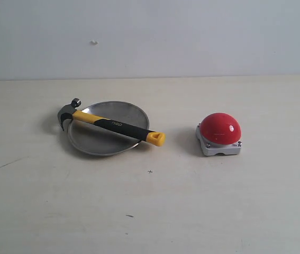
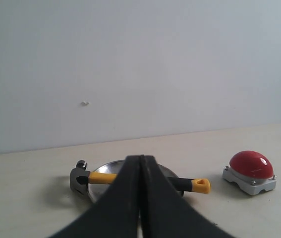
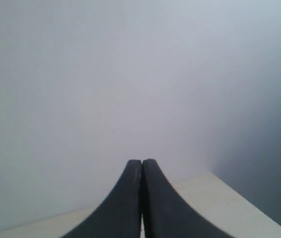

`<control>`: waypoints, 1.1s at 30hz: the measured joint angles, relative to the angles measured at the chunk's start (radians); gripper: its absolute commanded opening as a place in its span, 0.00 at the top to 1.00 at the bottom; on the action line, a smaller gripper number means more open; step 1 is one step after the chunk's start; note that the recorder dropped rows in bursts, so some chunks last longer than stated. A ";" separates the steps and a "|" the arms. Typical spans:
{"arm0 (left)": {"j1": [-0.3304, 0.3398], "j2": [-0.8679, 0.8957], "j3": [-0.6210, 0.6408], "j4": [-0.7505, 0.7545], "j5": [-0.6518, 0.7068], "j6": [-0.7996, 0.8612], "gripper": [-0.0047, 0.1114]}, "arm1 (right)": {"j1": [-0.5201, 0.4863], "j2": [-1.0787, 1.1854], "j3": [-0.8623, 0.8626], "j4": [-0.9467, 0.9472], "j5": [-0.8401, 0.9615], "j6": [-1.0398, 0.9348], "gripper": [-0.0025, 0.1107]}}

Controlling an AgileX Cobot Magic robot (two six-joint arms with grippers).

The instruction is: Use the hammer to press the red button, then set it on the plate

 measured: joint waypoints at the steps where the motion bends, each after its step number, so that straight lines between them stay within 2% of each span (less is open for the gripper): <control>1: 0.000 0.000 0.000 0.000 0.000 0.000 0.96 | 0.000 -0.006 0.005 0.005 0.002 0.000 0.98; 4: 0.000 0.000 0.000 0.000 0.000 0.000 0.96 | 0.000 -0.007 0.012 0.070 -0.003 -0.003 0.98; 7: 0.000 0.000 0.000 0.000 0.000 0.000 0.96 | 0.000 -0.018 0.018 0.231 -0.010 -0.087 0.98; 9: 0.000 0.000 0.000 0.000 0.000 0.000 0.96 | 0.000 -0.041 0.026 0.392 -0.010 -0.246 0.98; 13: 0.000 0.000 0.000 0.000 0.000 0.000 0.96 | 0.000 -0.112 0.061 0.827 -0.005 -0.785 0.98; 15: 0.000 0.000 0.000 0.000 0.000 0.000 0.96 | 0.000 -0.155 0.099 0.986 -0.005 -1.054 0.98; 17: 0.000 0.000 0.000 0.000 0.000 0.000 0.96 | 0.000 -0.189 0.151 1.084 -0.005 -1.168 0.98; 24: 0.000 0.000 0.000 0.000 0.000 0.000 0.96 | 0.000 -0.209 0.349 1.152 -0.036 -1.201 0.98; 33: 0.000 0.000 0.000 0.008 -0.002 0.000 0.96 | 0.000 -0.209 0.366 1.182 -0.031 -1.191 0.98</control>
